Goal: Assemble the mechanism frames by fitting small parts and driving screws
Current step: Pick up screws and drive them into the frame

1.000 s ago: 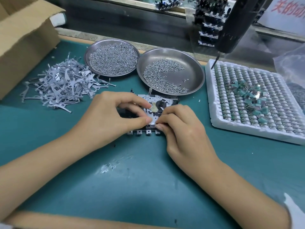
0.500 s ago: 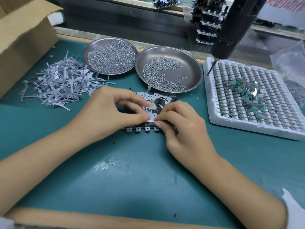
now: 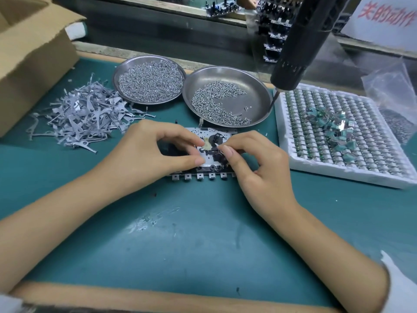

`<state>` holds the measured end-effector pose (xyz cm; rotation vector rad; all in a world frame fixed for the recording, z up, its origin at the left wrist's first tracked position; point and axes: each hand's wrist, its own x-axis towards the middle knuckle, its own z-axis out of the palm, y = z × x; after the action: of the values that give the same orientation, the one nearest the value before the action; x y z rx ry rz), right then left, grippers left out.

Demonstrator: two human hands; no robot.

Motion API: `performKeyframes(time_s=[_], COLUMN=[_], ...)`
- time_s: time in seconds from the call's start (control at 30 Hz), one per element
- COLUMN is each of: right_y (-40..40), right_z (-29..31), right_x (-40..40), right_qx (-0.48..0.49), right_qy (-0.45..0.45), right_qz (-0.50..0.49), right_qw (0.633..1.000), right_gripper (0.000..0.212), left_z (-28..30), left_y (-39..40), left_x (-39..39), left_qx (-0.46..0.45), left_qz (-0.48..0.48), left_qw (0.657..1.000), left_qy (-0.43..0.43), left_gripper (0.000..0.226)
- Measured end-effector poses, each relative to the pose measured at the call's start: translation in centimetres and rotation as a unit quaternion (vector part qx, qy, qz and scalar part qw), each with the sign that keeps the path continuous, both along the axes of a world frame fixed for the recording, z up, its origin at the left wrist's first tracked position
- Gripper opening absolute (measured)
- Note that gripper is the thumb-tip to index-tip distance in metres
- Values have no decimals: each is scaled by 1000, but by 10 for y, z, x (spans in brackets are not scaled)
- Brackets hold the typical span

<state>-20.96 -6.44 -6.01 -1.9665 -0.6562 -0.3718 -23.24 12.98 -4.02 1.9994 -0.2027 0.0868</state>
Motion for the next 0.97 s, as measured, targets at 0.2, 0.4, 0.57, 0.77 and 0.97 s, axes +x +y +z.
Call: performKeyframes(time_s=[0.2, 0.4, 0.57, 0.77, 0.97], right_y=[0, -1, -1, 2, 2], right_z=[2, 1, -1, -2, -2], right_x=[3, 5, 6, 7, 8], right_qx=[40, 63, 71, 75, 81], right_qy=[15, 29, 40, 16, 13], right_qz=[-31, -31, -30, -22, -15], right_qw=[999, 997, 996, 997, 996], right_gripper=[10, 9, 8, 10, 11], left_z=[7, 15, 14, 10, 7], left_y=[8, 33, 37, 36, 39], left_x=[11, 61, 94, 92, 87], left_qx=[61, 271, 373, 390, 373], left_qz=[86, 216, 190, 247, 282], left_qw=[987, 925, 908, 885, 877], left_qy=[-122, -155, -15, -68, -108], left_gripper=[13, 27, 37, 14, 14])
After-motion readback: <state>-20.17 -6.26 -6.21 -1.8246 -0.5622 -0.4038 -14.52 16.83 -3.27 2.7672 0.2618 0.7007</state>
